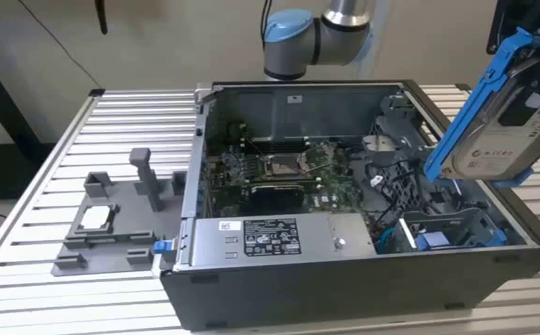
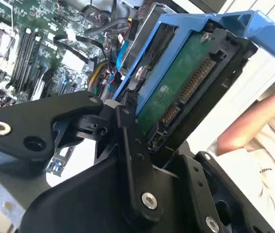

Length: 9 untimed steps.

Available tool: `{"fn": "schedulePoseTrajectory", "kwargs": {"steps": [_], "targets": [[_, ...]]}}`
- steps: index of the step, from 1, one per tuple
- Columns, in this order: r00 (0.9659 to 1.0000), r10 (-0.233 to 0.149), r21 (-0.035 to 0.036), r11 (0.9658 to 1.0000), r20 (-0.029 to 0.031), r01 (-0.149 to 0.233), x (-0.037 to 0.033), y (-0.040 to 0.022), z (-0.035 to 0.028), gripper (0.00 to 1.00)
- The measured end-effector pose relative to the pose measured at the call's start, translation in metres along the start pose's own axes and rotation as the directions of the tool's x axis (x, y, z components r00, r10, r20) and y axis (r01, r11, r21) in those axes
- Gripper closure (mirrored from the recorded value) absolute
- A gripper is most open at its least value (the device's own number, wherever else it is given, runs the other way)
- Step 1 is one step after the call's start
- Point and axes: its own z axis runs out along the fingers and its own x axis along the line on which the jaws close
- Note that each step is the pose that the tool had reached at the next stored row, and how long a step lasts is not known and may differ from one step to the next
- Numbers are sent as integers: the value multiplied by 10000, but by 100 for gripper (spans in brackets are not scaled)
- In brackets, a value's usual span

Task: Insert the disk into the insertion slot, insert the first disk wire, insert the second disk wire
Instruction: 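Insert the disk into the insertion slot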

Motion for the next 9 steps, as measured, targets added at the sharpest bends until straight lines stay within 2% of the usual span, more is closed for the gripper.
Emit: {"fn": "schedulePoseTrajectory", "kwargs": {"steps": [9], "targets": [[10000,0,0,10000,0,0,0,0,0,67]]}}
